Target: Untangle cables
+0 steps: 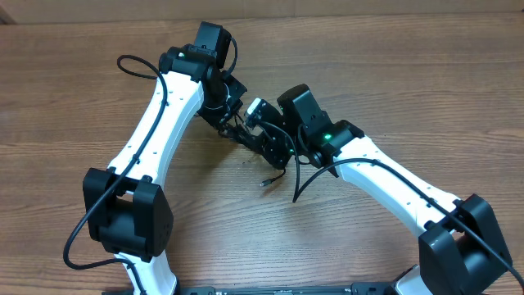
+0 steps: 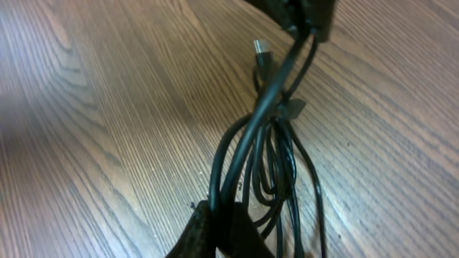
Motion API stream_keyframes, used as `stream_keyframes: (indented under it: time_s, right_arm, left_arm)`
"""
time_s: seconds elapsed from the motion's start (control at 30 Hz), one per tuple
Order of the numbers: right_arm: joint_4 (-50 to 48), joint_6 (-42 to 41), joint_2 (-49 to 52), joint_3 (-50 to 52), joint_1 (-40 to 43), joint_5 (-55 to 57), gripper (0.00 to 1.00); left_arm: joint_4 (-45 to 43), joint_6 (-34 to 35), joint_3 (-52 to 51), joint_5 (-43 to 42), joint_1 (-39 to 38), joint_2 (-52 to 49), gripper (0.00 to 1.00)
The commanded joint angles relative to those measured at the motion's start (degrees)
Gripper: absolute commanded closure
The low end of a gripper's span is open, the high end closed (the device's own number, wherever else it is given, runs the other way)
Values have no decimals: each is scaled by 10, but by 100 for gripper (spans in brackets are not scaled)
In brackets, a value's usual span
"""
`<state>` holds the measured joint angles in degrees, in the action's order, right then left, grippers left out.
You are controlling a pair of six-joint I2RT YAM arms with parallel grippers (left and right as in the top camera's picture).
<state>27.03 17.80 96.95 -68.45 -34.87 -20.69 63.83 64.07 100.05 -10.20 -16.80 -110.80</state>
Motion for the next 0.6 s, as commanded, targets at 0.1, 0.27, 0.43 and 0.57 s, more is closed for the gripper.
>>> stream_keyframes:
  time_s: [0.1,0.27,0.43,0.57]
  right_arm:
    - [-5,-21,3,-2,0,0,96]
    - [9,-45,-37,-3,0,-2,96]
    - [16,-45,-115,-3,0,-15,96]
    - [18,-45,-178,-3,0,-15,96]
  left_arm:
    - [3,-11,-6,6,-5,-5,96]
    - [2,-10,-6,26,-5,-5,95]
    - [3,-11,-6,38,-5,-5,96]
    - [2,-10,-6,45,-5,-5,96]
